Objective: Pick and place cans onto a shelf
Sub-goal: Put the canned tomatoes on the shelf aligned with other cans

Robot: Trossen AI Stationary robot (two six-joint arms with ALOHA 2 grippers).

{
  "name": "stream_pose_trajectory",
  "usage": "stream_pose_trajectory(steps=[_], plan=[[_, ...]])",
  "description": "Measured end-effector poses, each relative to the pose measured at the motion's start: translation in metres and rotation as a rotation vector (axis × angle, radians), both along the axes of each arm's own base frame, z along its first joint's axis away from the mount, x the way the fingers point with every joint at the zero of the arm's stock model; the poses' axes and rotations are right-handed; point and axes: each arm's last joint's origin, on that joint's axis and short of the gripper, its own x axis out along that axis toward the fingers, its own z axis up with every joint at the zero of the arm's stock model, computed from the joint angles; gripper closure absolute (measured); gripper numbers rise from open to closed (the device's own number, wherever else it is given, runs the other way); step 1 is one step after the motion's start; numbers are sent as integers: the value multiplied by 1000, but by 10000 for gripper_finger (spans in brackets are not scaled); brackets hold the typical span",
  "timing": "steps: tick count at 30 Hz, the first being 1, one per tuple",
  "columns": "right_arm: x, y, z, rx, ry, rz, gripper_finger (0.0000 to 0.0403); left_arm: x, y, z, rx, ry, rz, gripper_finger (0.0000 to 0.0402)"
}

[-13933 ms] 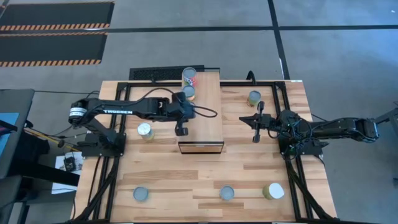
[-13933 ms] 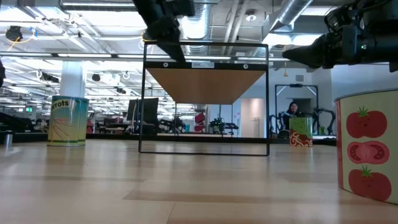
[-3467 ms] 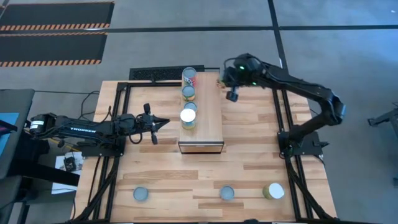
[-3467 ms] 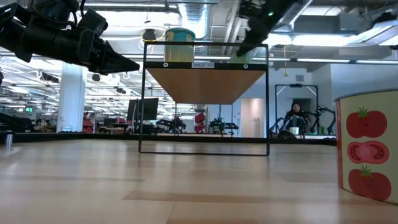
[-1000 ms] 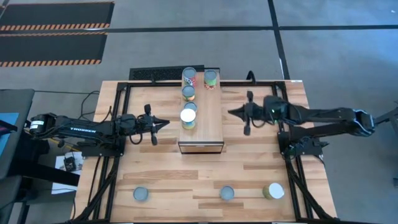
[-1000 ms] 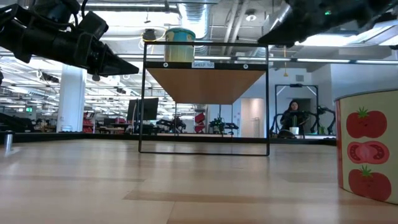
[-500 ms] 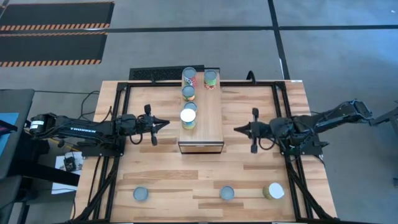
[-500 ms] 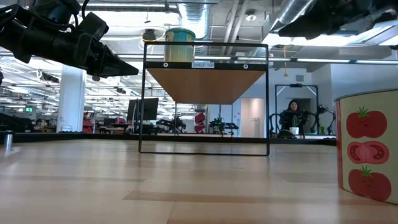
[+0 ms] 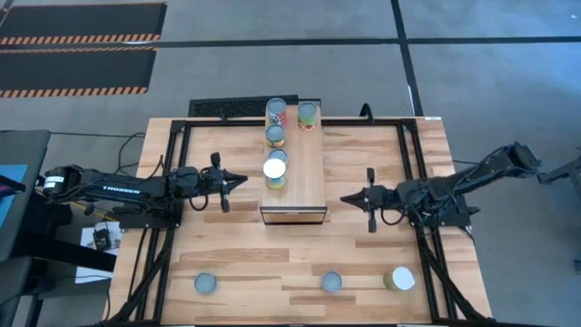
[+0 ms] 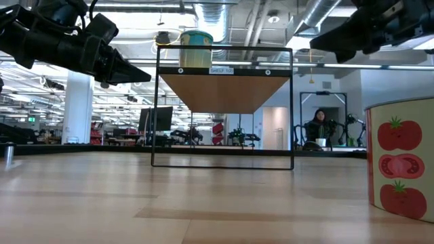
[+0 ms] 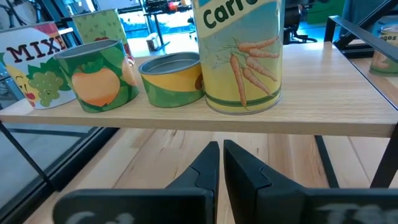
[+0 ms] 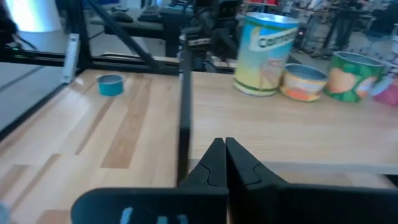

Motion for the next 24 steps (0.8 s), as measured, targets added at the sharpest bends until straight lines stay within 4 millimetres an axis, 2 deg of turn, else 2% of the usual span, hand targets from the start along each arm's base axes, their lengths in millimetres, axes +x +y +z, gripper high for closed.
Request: stream_pose_trajectory(steps=[13, 19, 24], plan=[[-7, 24, -13, 148, 109, -21, 398, 0, 0, 0, -1, -1, 1, 389], [4, 40, -12, 165, 263, -35, 398, 0, 0, 0, -1, 0, 1, 389], [17, 54, -5, 196, 318, -1, 398, 0, 0, 0, -1, -1, 1, 389]])
